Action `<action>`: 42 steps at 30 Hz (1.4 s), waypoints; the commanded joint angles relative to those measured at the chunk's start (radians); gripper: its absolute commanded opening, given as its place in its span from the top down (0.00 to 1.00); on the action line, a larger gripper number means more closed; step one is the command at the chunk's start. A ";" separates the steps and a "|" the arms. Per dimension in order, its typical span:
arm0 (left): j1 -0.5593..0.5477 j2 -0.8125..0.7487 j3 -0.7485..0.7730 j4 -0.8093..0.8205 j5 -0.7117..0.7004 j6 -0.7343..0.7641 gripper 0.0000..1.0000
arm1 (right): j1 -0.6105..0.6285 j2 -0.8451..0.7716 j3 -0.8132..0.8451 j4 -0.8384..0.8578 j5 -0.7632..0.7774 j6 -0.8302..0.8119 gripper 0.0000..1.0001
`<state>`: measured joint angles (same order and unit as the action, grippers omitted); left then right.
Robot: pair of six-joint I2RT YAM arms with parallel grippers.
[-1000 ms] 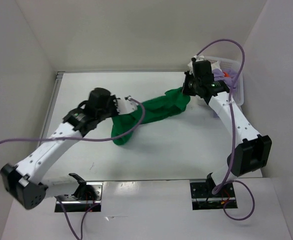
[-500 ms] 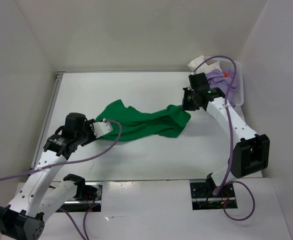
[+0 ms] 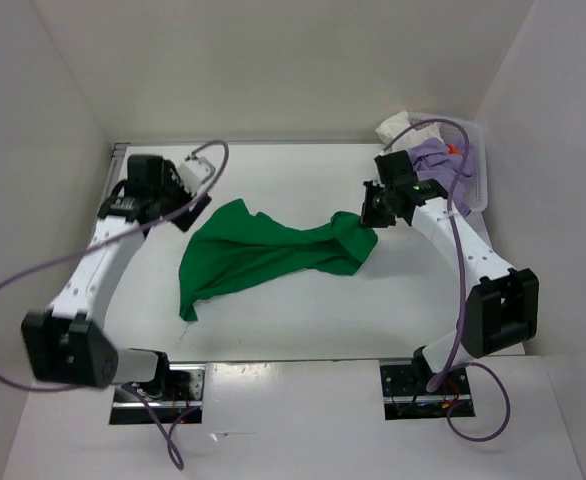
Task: Fold and stack the t-shirts
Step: Flatten out the tshirt
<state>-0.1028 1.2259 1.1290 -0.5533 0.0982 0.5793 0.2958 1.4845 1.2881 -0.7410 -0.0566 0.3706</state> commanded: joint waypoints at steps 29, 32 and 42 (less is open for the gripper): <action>-0.110 1.037 0.689 0.122 -0.034 -0.394 0.18 | 0.065 0.096 -0.029 0.057 -0.071 0.048 1.00; -0.110 1.046 0.689 0.095 -0.025 -0.385 0.29 | 0.065 0.095 -0.029 0.057 -0.071 0.048 1.00; -0.120 0.970 0.670 -0.010 0.104 -0.328 1.00 | 0.065 0.155 0.132 0.038 -0.061 -0.005 1.00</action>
<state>-0.2184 2.2734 1.8202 -0.5240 0.1455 0.2314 0.3511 1.5982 1.2842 -0.7082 -0.1219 0.3988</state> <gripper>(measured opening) 0.009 0.009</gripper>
